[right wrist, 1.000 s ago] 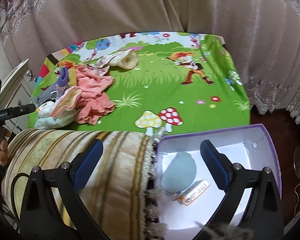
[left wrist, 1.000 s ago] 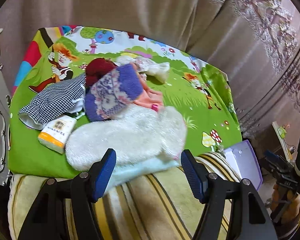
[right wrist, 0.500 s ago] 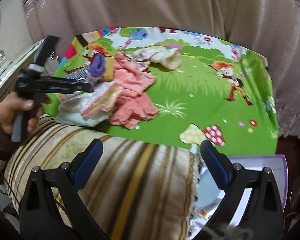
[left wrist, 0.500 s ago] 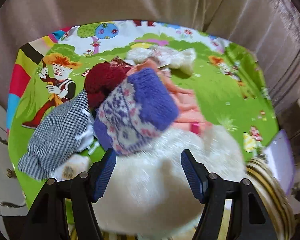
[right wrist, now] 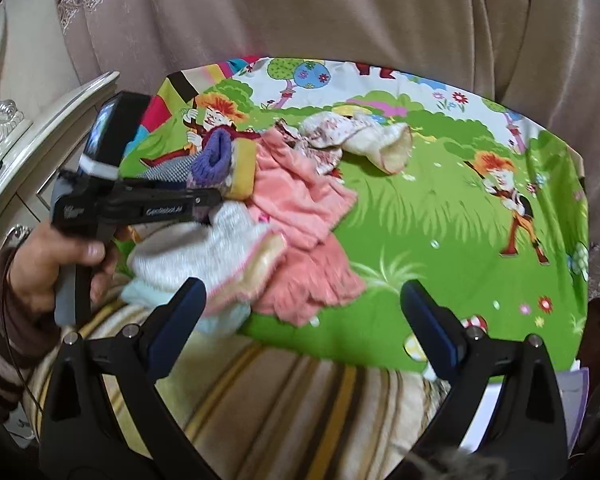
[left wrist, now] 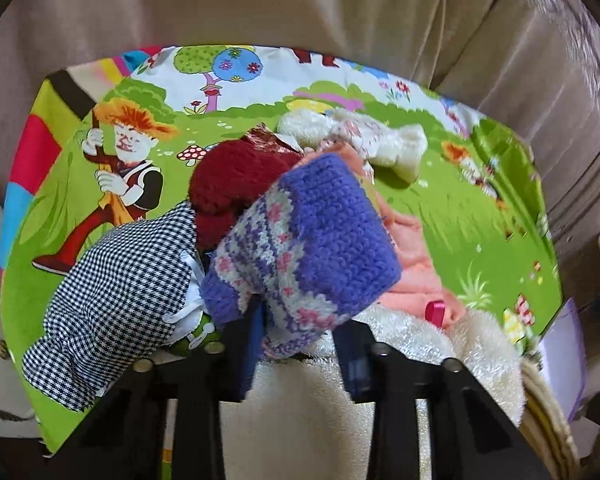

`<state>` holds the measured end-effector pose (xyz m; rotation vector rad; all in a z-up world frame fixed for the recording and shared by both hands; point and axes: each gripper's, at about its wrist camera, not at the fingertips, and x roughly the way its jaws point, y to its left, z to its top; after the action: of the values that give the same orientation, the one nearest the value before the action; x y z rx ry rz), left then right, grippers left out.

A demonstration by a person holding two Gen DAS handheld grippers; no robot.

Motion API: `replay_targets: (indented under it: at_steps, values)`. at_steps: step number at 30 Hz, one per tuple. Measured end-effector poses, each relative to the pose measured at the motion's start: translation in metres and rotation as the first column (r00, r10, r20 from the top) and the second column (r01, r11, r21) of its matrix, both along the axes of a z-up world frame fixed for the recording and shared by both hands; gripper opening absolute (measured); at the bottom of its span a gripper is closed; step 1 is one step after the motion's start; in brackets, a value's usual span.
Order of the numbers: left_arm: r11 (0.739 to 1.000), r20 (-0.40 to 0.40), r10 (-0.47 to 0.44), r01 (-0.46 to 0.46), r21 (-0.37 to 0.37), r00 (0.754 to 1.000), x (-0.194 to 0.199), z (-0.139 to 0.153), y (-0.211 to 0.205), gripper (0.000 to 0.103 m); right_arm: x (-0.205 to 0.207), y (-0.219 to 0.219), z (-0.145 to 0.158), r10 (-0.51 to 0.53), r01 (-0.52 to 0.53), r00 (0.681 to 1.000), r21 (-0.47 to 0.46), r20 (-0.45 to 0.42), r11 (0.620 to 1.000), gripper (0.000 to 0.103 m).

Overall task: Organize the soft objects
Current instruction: 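Grasp the purple knit sock with left tool while right tool grasps the yellow sponge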

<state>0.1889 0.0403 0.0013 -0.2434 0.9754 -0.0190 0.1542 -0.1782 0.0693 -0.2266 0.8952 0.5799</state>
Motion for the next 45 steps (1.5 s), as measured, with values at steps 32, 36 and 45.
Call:
replay_targets:
  at_steps: [32,36,45]
  values:
    - [0.929,0.107,0.195,-0.149,-0.338,0.975,-0.057,0.004,0.057,0.018,0.103,0.157,-0.058,0.126,-0.132,0.975,-0.021,-0.184,0.991,0.035]
    - [0.927,0.122,0.206,-0.153,-0.344,0.971,-0.062,0.008,0.057,0.018,0.102,0.154,-0.064,0.107,-0.111,0.976,-0.012,-0.189,0.994,0.028]
    - [0.931,0.164,0.193,-0.128,-0.343,0.967,-0.068,0.020,0.044,0.018,0.080,0.117,-0.035,0.058,-0.053,0.993,0.049,-0.098,0.997,0.028]
